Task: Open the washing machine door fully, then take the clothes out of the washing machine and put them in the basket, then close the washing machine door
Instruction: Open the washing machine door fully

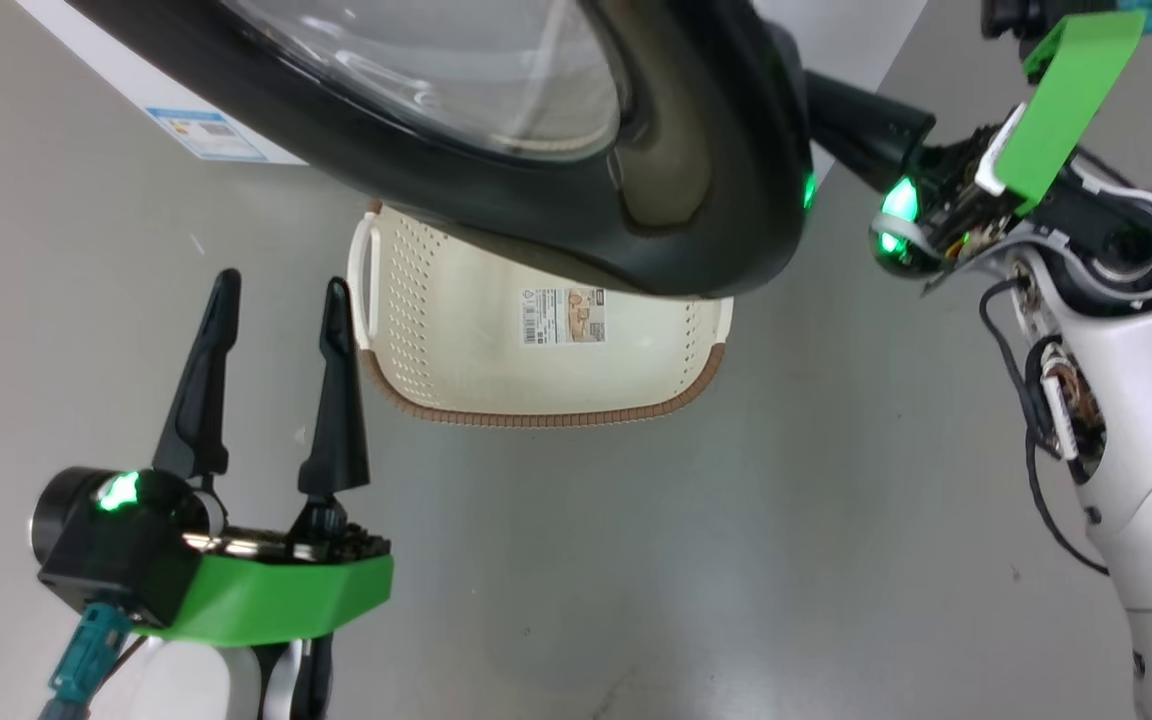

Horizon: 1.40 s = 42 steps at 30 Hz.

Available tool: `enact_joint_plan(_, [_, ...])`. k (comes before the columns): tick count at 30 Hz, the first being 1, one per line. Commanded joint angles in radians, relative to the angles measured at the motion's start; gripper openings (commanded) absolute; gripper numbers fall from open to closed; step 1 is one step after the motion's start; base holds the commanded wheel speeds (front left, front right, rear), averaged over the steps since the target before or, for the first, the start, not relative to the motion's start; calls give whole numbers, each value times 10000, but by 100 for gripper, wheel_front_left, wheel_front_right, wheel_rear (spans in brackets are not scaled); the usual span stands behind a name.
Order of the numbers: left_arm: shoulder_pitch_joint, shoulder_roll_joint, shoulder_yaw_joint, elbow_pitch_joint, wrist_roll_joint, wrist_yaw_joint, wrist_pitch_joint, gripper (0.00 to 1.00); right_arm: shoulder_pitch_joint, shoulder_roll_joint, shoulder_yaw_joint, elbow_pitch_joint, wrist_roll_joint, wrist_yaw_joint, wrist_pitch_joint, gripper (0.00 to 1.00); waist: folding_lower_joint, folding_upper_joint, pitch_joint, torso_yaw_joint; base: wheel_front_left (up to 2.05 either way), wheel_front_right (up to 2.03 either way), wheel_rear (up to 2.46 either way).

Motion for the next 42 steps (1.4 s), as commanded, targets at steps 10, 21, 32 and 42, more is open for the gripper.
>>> enact_joint_plan(10, [474,167,298,-165,-210,234,-48,100,1221,144,549,-755,554,50,68,0,0,0,-682,310,0,0,0])
enact_joint_plan(21, [889,167,122,128,-416,348,-48,100,1847,31,1180,-997,1015,50,147,0,0,0,-1247,669,0,0,0])
enact_joint_plan(32, [1393,167,-23,330,-527,462,-48,100,2688,-121,1950,-1360,1613,50,94,0,0,0,-2055,1193,0,0,0])
enact_joint_plan(42, [1780,167,-108,525,-536,491,-48,100,3034,-191,2853,-1353,2099,50,-99,0,0,0,-2621,1651,0,0,0])
